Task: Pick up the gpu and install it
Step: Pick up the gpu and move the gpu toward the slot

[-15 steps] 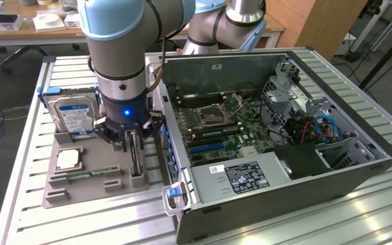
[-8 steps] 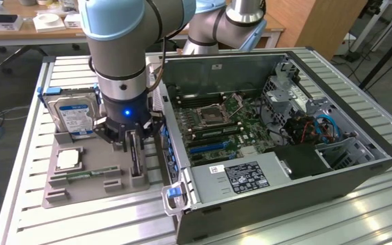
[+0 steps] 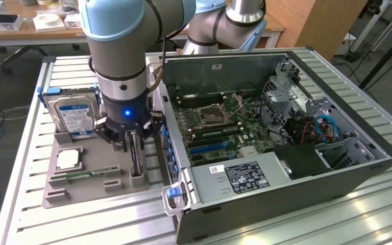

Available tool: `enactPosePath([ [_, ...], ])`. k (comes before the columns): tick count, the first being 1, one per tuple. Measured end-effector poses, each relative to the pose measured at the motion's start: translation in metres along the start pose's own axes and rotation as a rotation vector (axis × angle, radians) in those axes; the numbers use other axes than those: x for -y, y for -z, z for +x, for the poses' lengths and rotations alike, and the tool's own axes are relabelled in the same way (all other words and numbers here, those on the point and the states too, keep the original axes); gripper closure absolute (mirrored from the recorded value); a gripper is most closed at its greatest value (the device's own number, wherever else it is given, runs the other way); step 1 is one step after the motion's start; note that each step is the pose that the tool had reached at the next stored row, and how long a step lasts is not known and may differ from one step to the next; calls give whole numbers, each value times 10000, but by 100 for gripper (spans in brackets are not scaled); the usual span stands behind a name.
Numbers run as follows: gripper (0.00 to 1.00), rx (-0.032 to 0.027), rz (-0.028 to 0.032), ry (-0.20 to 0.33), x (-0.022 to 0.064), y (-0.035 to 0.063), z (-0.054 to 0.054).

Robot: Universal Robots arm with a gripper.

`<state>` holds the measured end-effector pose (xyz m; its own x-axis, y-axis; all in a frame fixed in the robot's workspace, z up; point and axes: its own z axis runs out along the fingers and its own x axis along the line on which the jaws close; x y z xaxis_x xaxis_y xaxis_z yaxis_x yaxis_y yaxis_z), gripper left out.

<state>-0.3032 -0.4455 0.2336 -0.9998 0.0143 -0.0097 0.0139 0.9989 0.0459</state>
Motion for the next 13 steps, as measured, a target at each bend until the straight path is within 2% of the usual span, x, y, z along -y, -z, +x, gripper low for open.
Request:
enactPosePath([
  [6, 57, 0, 0, 0, 0, 0, 0],
  [7, 58, 0, 0, 1, 0, 0, 0],
  [8, 65, 0, 0, 0, 0, 0, 0],
  [13, 65, 0, 0, 1, 0, 0, 0],
])
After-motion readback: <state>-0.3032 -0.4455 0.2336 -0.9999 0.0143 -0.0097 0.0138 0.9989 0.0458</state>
